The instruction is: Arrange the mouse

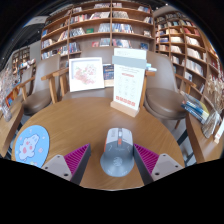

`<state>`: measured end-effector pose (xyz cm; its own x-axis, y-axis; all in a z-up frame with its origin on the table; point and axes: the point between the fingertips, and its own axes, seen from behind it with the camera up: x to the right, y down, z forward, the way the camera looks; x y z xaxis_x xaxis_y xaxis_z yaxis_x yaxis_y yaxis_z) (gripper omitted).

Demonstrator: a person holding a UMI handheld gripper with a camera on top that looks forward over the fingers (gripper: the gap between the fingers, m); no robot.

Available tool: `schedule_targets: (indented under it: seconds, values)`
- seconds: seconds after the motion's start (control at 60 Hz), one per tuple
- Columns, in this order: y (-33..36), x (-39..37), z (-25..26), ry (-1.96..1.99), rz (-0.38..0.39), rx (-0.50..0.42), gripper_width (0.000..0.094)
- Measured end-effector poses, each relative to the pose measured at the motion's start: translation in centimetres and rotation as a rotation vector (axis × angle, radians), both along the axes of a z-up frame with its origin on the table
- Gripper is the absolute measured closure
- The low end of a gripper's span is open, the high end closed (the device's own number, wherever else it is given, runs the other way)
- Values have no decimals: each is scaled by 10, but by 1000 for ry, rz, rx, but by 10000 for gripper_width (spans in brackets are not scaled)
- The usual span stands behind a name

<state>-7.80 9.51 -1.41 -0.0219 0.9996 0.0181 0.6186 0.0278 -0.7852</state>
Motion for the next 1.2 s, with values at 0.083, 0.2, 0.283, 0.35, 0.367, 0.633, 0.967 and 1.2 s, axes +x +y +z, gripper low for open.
schedule_targets:
  seconds: [0.083, 0.2, 0.283, 0.35, 0.367, 0.633, 0.967, 1.2]
  values:
    - [-2, -8, -2, -10, 1, -17, 79]
    - [-2, -19, -2, -8, 0, -15, 105]
    - [-2, -21, -1, -1, -3, -11, 189]
    - [-3, -24, -1, 4, 0, -7, 340]
    - [-2, -25, -1, 6, -3, -5, 423]
    - [-36, -13, 39, 36, -11, -56, 483]
    - [-206, 23, 82, 56, 137, -123, 495]
    - [-266, 37, 31, -10, 161, -85, 494]
